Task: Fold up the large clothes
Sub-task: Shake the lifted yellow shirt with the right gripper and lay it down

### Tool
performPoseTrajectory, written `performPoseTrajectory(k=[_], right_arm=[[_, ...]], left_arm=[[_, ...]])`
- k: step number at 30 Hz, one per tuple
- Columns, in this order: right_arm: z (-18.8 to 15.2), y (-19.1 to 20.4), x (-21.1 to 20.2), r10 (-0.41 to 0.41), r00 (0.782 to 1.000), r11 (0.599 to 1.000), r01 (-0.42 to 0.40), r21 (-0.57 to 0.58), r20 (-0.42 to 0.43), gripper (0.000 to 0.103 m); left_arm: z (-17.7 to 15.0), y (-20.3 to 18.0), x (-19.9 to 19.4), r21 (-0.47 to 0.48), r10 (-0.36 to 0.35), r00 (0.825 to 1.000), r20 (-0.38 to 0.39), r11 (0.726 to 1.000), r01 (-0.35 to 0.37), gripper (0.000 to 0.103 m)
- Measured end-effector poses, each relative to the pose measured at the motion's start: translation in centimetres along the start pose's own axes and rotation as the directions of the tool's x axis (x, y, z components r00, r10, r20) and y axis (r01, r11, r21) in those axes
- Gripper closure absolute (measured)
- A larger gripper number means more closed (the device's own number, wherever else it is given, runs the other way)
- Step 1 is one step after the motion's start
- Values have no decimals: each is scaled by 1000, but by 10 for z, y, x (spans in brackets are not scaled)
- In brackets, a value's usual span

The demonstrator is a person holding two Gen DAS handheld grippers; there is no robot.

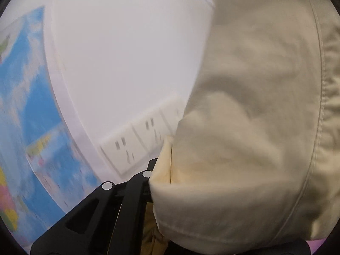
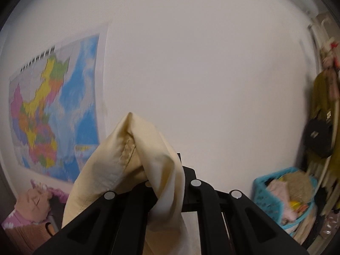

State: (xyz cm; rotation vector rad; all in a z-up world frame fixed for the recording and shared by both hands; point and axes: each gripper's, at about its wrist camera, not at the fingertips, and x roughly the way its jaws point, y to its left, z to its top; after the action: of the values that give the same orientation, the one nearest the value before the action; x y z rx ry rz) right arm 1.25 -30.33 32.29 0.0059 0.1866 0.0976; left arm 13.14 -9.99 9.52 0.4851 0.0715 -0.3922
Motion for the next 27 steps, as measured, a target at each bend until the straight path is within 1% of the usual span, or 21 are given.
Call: performPoseTrajectory(k=[3, 5, 7, 9, 10, 12, 13, 15, 17, 19, 21, 23, 24, 25, 26, 27], right_arm=[[36, 3, -48, -27, 995, 999, 30, -32, 93, 99], [59, 8, -78, -35, 989, 998, 42, -46, 145, 99], [83, 19, -117, -50, 976, 995, 68, -79, 211, 99], [102, 26, -150, -34, 967, 994, 59, -94, 251, 99], [109, 29, -165, -17, 964, 994, 44, -96, 264, 99], [119, 33, -191, 13, 958, 994, 17, -104, 285, 99], [122, 36, -204, 42, 958, 993, -10, -114, 285, 99], [122, 42, -219, 83, 956, 991, -49, -125, 281, 99], [113, 47, -232, 150, 953, 983, -115, -146, 263, 99], [102, 54, -237, 224, 945, 969, -190, -159, 238, 99], [88, 62, -239, 282, 938, 953, -251, -166, 201, 99], [72, 71, -237, 343, 926, 932, -315, -178, 156, 99], [59, 79, -234, 391, 911, 912, -365, -185, 130, 99], [51, 85, -232, 416, 902, 901, -392, -186, 111, 99], [42, 91, -228, 444, 891, 887, -424, -182, 91, 99], [36, 95, -227, 467, 880, 876, -449, -175, 81, 99]], left_arm=[[50, 21, -24, -72, -18, 999, 50, 997, 21, 97], [84, 35, -46, -122, -7, 995, 102, 992, 20, 97], [112, 52, -73, -176, 4, 989, 148, 984, 22, 97], [141, 70, -104, -229, 18, 982, 186, 973, 26, 96], [155, 83, -127, -256, 29, 978, 205, 966, 25, 96], [171, 96, -162, -261, 64, 971, 229, 965, -2, 96], [176, 98, -178, -260, 83, 968, 237, 966, -20, 96], [180, 103, -216, -245, 142, 960, 239, 966, -82, 95], [180, 109, -256, -254, 178, 960, 215, 960, -121, 95], [171, 120, -290, -259, 201, 960, 194, 955, -148, 95], [155, 124, -327, -253, 255, 956, 146, 944, -213, 94], [136, 120, -357, -246, 295, 950, 99, 933, -264, 94], [125, 118, -371, -237, 321, 944, 75, 925, -295, 94], [119, 116, -379, -223, 340, 939, 58, 921, -320, 94], [109, 111, -393, -203, 372, 928, 27, 911, -359, 94], [103, 108, -407, -199, 387, 922, 0, 903, -380, 94]])
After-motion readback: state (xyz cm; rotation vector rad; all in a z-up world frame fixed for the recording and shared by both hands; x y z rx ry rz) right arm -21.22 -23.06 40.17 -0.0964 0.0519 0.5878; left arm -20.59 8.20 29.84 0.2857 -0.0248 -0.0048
